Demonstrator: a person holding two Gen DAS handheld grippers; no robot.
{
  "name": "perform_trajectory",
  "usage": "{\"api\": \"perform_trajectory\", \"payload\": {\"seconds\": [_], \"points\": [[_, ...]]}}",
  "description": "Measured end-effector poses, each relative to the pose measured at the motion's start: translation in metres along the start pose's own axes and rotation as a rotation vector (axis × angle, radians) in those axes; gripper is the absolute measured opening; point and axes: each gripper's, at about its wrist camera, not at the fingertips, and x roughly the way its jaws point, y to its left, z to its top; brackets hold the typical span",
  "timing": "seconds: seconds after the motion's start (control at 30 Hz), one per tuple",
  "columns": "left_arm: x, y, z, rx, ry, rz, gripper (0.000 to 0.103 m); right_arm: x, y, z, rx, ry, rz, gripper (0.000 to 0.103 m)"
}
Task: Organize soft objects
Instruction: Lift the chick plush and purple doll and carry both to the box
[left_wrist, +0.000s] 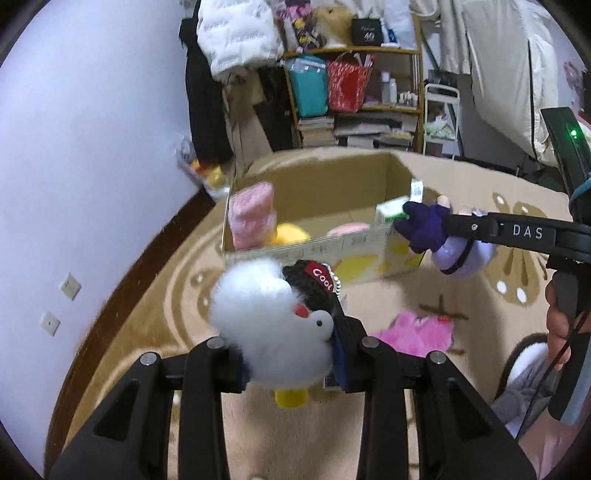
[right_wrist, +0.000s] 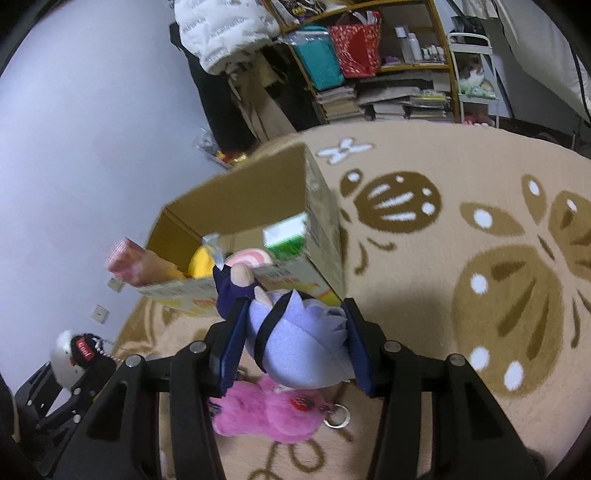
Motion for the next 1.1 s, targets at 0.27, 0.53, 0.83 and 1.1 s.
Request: {"api": "perform_trajectory", "payload": {"seconds": [0.27,0.53,0.83,1.1], "points": [[0.007,0.006,0.030,-0.051,-0.125,0.012,0.032,-0.013,0.018,0.015,-0.068,-0.070,0.016,0.053],[0.018,0.008,0.061,-0.018,-0.202,0.040,0.032,-0.015,0.029,0.030,-0.109,-0.127,0.027,0.053],[0.040,0.005,0.094,0.014,-0.239,0.040,0.033,0.000,0.044,0.044,-0.178,-0.157,0.011,0.053],[0.055,0.004,0.109,0.036,-0.247,0.045,0.033,0.020,0.054,0.057,-0.236,-0.155,0.000,0.054]]}}
